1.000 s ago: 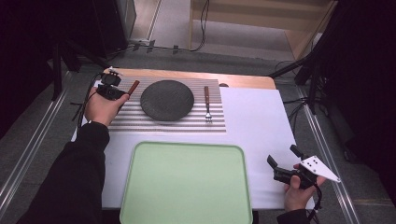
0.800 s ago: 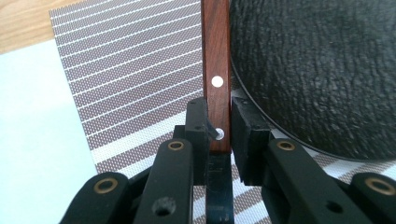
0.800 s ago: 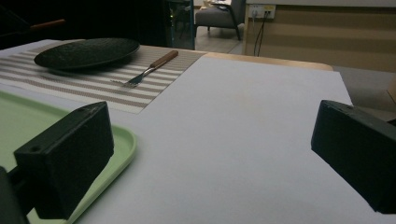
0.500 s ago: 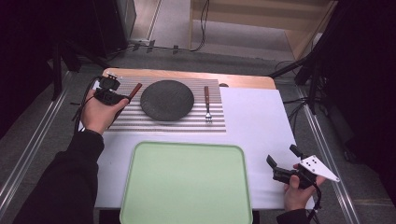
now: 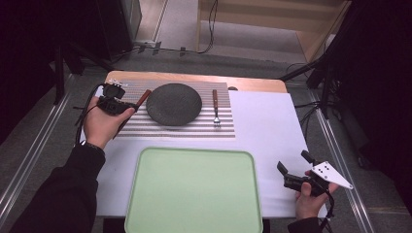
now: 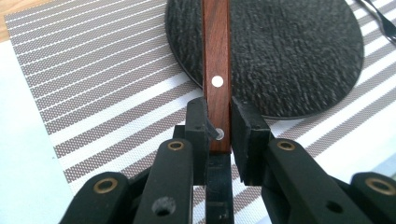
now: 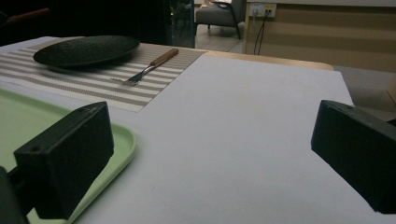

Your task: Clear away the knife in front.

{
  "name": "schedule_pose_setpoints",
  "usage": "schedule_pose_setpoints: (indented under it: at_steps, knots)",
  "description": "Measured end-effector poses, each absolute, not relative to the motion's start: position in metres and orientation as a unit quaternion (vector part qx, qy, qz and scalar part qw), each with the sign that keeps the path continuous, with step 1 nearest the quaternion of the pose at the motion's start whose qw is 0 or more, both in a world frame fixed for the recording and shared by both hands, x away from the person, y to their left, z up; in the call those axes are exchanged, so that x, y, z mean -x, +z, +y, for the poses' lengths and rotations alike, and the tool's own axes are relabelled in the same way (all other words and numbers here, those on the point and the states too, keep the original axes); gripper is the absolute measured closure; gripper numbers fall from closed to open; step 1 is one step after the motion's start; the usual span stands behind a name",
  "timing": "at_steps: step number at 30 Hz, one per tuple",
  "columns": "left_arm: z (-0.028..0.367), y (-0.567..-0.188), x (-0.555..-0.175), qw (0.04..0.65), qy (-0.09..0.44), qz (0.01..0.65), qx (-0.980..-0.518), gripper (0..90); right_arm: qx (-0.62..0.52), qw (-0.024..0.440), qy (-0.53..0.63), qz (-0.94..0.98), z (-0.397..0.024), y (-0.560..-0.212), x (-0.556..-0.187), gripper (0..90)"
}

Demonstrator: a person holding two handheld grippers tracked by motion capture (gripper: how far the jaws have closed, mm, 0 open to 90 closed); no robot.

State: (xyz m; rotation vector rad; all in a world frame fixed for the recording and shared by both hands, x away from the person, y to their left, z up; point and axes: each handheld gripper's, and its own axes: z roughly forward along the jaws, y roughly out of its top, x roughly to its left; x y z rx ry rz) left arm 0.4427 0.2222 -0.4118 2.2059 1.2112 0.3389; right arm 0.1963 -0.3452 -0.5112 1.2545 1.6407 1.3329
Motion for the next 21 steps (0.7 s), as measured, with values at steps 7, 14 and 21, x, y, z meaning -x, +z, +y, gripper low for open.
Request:
schedule_pose_setpoints:
  at_steps: [7,14,21]
  knots:
    - [0.217,-0.409,-0.433,0.306,0.127,0.442,-0.833,77.7,-0.482,0.335,0.509,0.629,-0.345,-0.511,-0.196,0.0]
    - [0.21,-0.409,-0.42,0.307,0.125,0.42,-0.845,77.7,-0.482,0.335,0.509,0.63,-0.345,-0.511,-0.196,0.0]
    - [0.205,-0.411,-0.409,0.311,0.126,0.411,-0.848,77.6,-0.478,0.337,0.508,0.632,-0.345,-0.511,-0.197,0.0]
